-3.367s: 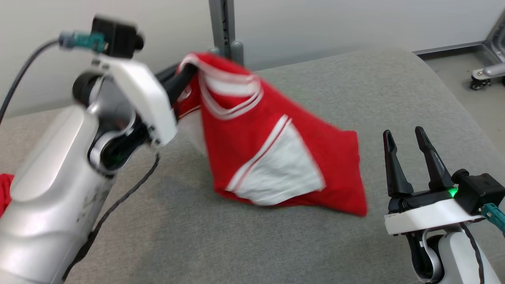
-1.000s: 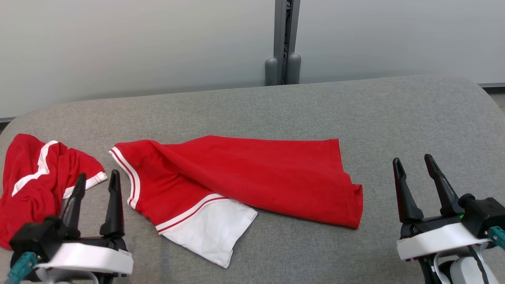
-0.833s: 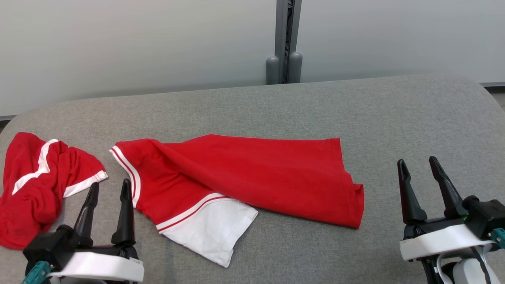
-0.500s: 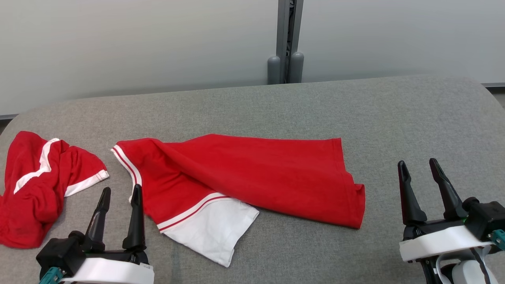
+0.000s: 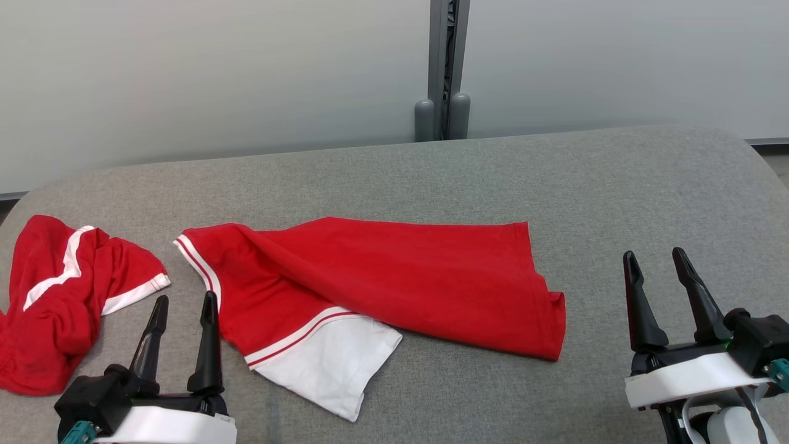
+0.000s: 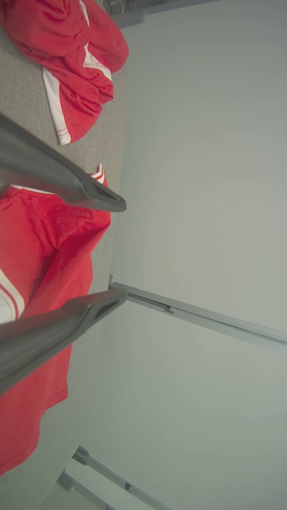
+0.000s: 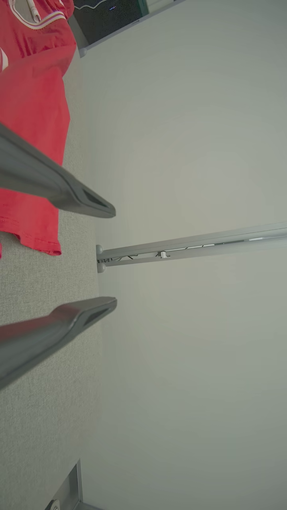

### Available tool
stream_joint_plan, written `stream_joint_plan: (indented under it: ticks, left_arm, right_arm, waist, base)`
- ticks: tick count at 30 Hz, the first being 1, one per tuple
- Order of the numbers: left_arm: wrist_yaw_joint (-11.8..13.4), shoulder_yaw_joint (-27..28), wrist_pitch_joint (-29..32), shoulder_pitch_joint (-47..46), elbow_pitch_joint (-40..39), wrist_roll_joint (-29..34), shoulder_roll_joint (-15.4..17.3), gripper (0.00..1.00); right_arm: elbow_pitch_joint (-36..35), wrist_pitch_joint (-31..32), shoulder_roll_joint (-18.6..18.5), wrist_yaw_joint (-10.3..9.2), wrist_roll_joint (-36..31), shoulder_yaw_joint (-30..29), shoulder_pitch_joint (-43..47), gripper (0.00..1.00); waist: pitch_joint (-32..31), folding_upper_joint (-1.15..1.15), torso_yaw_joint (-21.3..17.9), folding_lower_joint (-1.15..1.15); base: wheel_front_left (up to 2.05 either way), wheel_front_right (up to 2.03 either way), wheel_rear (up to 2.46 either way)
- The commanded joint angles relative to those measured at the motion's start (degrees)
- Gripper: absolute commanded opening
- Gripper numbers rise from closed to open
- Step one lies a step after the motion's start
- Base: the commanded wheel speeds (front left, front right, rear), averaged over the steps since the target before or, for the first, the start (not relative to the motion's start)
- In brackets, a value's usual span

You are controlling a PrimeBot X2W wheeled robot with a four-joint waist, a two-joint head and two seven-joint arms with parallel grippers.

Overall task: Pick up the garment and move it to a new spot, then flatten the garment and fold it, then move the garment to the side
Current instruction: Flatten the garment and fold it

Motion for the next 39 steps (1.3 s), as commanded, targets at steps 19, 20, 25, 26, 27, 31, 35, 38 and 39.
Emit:
stream_joint_plan:
  ticks: [19,20,25,26,27,31,35,38,39]
  left_arm:
    - [-2.9,1.9,-0.2,-0.6,2.2,3.0,-2.3,1.00]
    - [-3.0,1.8,-0.2,-0.6,2.3,3.1,-2.4,1.00]
    - [-3.3,1.5,-0.2,-1.0,3.1,3.2,-2.5,1.00]
    - [-3.3,1.3,-0.2,-1.1,3.3,3.3,-2.6,1.00]
    - [-3.4,1.3,-0.2,-1.3,3.5,3.3,-2.6,1.00]
    - [-3.7,0.9,-0.2,-1.6,3.8,3.4,-2.7,1.00]
    - [-3.8,0.5,-0.2,-1.4,4.2,3.6,-2.8,1.00]
    - [-3.9,0.6,-0.2,-1.4,4.3,3.7,-2.9,1.00]
    - [-3.9,0.6,-0.2,-1.4,4.4,3.7,-2.9,1.00]
  right_arm:
    - [9.2,-0.1,-1.5,0.13,2.1,4.2,-1.5,1.00]
    - [11.0,0.5,-1.9,0.13,2.6,5.4,-2.0,1.00]
    - [18.0,3.0,-4.1,0.13,5.9,10.2,-4.2,1.00]
    - [19.0,3.7,-4.7,0.13,6.7,11.0,-4.5,1.00]
    - [20.2,4.4,-5.0,0.13,7.4,11.9,-4.8,1.00]
    - [23.8,6.8,-6.5,0.13,10.5,14.8,-5.8,1.00]
    - [27.2,8.9,-7.4,0.13,12.9,16.8,-7.1,1.00]
    - [29.4,10.3,-7.4,0.13,14.2,17.7,-7.7,1.00]
    - [29.8,10.7,-7.4,0.13,14.6,18.2,-7.9,1.00]
  waist:
    - [-0.6,0.00,0.7,0.00]
    - [-0.6,0.00,1.0,0.00]
    - [-0.2,0.00,3.0,0.00]
    - [-0.1,0.00,3.5,0.00]
    - [0.0,0.00,4.0,0.00]
    - [0.4,0.00,6.2,0.00]
    - [0.5,0.00,8.0,0.00]
    - [0.5,0.00,9.2,0.00]
    - [0.5,0.00,9.5,0.00]
  base:
    - [0.00,0.00,0.00]
    - [0.00,0.00,0.00]
    - [0.00,0.00,0.00]
    - [0.00,0.00,0.00]
    - [0.00,0.00,0.00]
    - [0.00,0.00,0.00]
    - [0.00,0.00,0.00]
    - [0.00,0.00,0.00]
    - [0.00,0.00,0.00]
